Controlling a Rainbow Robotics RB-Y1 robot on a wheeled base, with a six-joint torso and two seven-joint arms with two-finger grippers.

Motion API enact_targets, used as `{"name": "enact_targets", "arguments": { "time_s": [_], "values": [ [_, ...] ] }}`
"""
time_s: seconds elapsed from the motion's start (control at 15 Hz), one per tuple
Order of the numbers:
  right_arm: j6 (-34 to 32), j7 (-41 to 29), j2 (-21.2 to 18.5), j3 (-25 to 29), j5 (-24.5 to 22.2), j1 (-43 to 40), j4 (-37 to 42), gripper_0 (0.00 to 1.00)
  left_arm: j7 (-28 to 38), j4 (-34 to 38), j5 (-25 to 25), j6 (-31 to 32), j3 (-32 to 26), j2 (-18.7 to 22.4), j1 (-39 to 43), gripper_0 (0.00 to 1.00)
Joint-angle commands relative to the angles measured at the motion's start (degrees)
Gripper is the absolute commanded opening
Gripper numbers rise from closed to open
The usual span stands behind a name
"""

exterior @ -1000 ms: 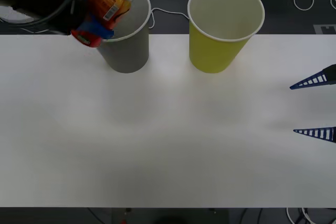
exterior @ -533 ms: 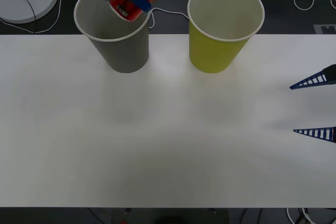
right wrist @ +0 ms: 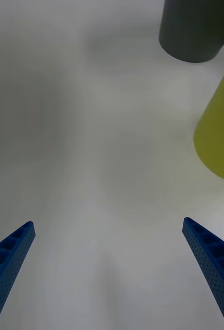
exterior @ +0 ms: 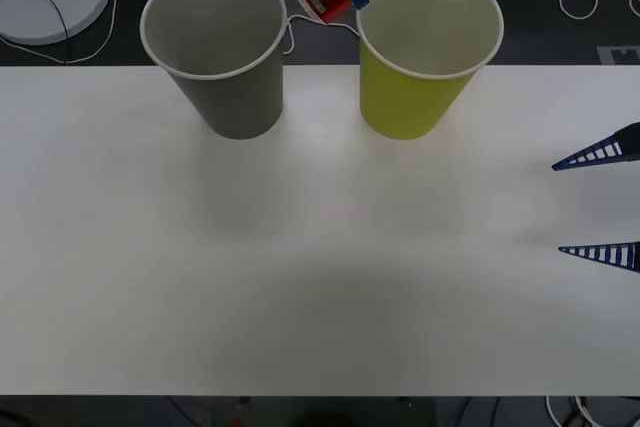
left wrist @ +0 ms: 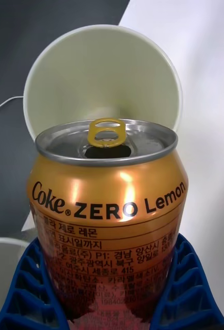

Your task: Put the can into the green bin and the plastic bottle into the gray bin

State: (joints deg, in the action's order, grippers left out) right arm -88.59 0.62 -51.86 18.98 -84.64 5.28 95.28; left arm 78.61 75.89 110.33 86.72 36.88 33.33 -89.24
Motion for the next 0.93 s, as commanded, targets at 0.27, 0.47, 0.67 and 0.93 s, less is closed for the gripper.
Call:
{"name": "enact_targets", "arguments": {
  "time_s": [0.27, 0.47, 0.67, 0.93],
  "values": [
    [0.00, 0.00, 0.00, 0.00, 0.00, 0.00, 0.00, 1.00, 2.51, -16.12, 0.94, -8.41, 8.39, -9.16, -10.25, 0.00],
    [0.00, 0.00, 0.00, 0.00, 0.00, 0.00, 0.00, 1.00, 2.51, -23.94, 2.17, -12.37, 8.91, -14.00, -13.06, 0.00],
    [0.00, 0.00, 0.00, 0.00, 0.00, 0.00, 0.00, 1.00, 2.51, -28.95, 2.61, -17.73, 11.20, -17.16, -13.85, 0.00],
    [0.00, 0.00, 0.00, 0.00, 0.00, 0.00, 0.00, 1.00, 2.51, -32.73, 2.34, -20.98, 12.08, -19.88, -13.85, 0.00]
  ]
}}
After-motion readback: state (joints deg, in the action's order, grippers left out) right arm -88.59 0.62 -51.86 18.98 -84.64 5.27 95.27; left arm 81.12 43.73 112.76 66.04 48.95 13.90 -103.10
